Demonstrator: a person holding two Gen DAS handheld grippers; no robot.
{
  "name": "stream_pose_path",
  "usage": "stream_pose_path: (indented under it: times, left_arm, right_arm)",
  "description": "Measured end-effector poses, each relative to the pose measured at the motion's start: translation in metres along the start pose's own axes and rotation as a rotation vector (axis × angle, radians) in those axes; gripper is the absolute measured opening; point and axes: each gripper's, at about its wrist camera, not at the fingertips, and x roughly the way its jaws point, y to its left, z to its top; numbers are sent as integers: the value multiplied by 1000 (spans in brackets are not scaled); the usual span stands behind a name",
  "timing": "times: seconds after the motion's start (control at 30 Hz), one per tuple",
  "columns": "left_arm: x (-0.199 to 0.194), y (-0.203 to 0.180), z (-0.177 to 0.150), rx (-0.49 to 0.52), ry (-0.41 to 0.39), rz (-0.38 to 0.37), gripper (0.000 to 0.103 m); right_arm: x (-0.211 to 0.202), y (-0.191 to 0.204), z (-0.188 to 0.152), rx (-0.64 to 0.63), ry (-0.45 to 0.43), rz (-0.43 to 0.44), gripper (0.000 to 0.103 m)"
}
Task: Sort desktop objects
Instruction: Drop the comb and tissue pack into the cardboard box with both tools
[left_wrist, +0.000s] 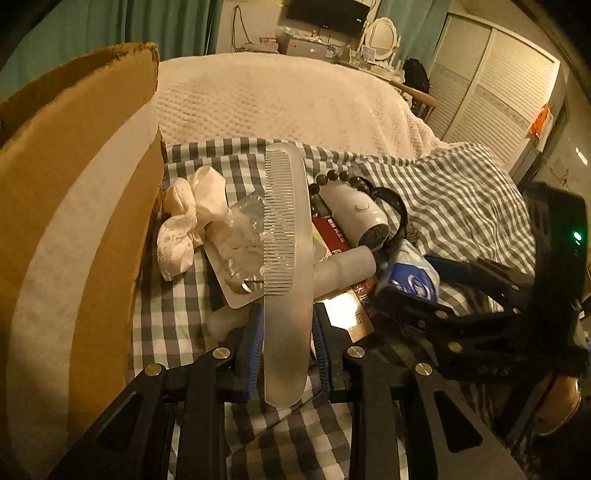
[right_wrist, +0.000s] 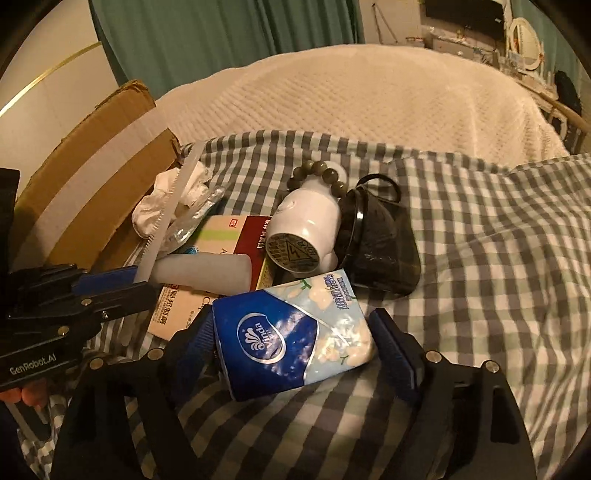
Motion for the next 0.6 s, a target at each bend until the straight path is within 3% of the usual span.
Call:
stream_pose_path:
  times: [0.23, 0.43, 0.6]
  left_arm:
    - [-24, -13, 6, 28, -83, -15, 25]
    - [-90, -24, 19, 47, -255, -60, 25]
    - [-153, -4, 27, -5, -406, -77, 25]
  right_arm:
    - [-62, 10, -5, 6, -101, -38, 81]
    - [-132, 31, 12, 18, -224, -11, 80]
    - [-172, 74, 44, -46, -321, 35, 81]
